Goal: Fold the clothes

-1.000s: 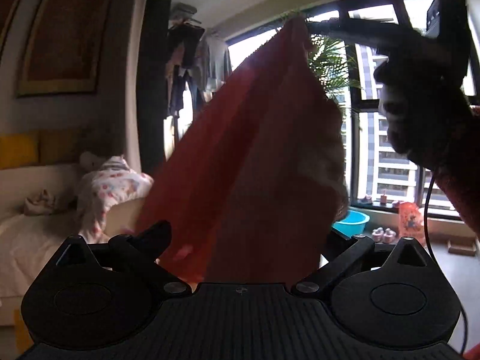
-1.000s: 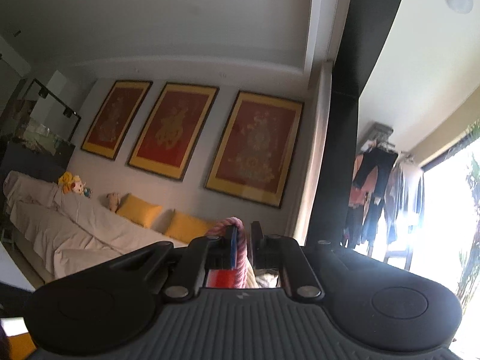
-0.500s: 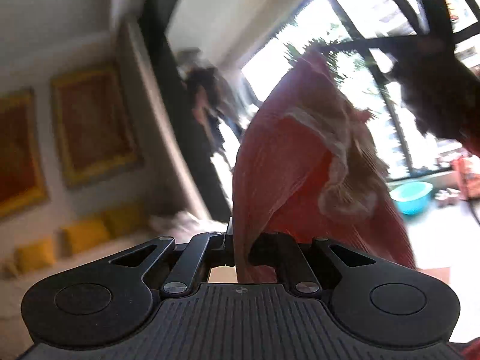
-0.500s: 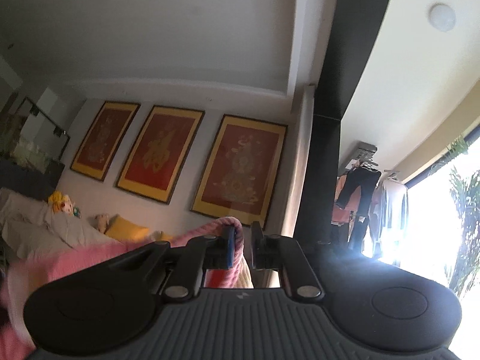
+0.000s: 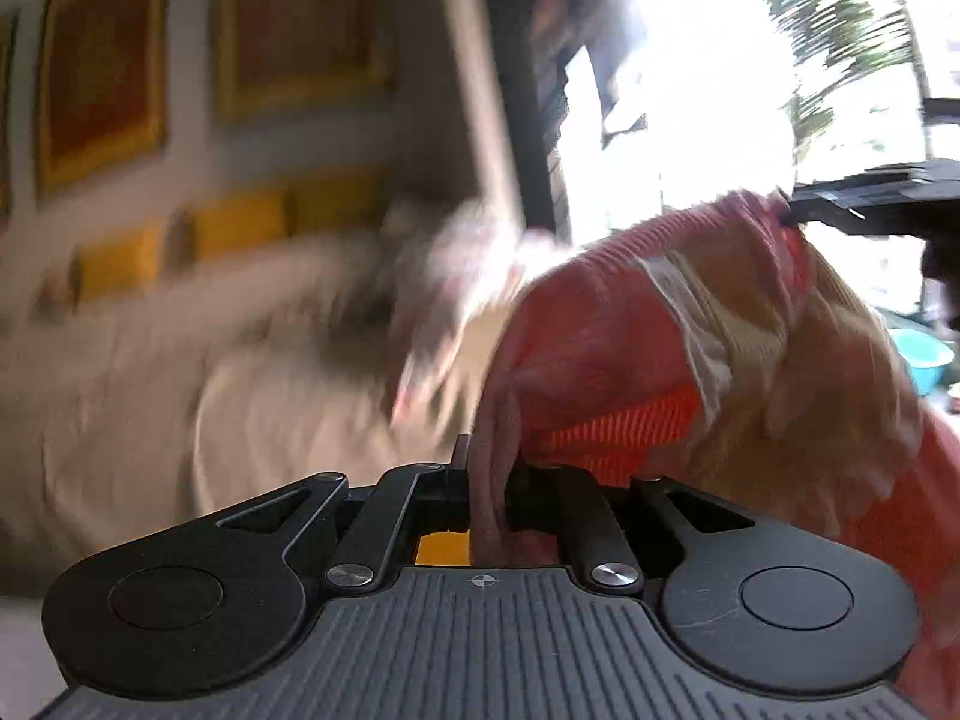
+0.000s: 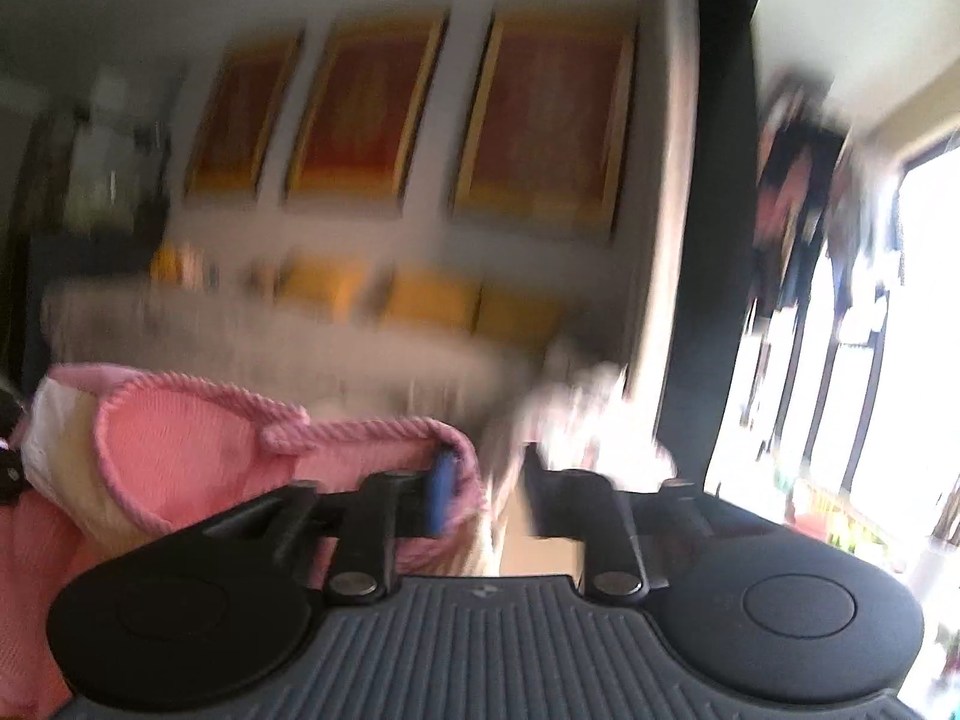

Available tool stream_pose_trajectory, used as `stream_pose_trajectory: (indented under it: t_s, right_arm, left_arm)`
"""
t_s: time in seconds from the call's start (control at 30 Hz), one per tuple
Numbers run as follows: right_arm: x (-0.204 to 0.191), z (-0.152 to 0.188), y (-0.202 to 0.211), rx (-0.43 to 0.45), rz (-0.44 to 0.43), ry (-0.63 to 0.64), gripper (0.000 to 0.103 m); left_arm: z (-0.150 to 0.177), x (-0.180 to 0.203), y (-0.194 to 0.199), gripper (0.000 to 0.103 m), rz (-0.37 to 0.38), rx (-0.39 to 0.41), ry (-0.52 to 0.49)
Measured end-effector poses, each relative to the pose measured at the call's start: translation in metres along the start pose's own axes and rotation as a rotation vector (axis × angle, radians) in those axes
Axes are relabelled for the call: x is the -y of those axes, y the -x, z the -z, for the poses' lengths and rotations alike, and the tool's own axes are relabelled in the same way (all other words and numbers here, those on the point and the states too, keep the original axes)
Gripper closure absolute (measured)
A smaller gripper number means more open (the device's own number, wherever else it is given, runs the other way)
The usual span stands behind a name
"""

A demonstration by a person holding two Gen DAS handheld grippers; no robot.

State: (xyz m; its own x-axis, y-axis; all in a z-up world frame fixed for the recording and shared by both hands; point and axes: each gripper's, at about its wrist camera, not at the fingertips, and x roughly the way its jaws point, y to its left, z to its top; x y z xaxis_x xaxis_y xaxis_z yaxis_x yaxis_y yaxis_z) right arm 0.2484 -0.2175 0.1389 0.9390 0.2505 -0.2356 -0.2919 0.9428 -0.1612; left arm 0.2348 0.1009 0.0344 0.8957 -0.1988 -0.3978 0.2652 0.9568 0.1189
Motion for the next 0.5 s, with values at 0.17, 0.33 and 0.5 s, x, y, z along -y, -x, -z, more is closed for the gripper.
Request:
stream_pose_trajectory:
  t_s: [0.17,0.33,0.5]
  right_arm:
    - [0.013,0.049,-0.079,-0.193,-0.05,-0.121,0.04]
    - [0.039,0.101,-0.057,-0.286,-0.056,-0.085,0.035]
    - [0.065,0.161,-0.01,-0.423,-0.097,-0.247,0.035]
  left_arm:
    - [0.035,-0.048,-0.064,0.064,-0.017,-0.172,0.164]
    - [0.05,-0.04,-0.036,0.025,0.13,-0.187,0.129]
    - [0.067,0.004,-0.01,0.015,0.386,-0.27,0.202]
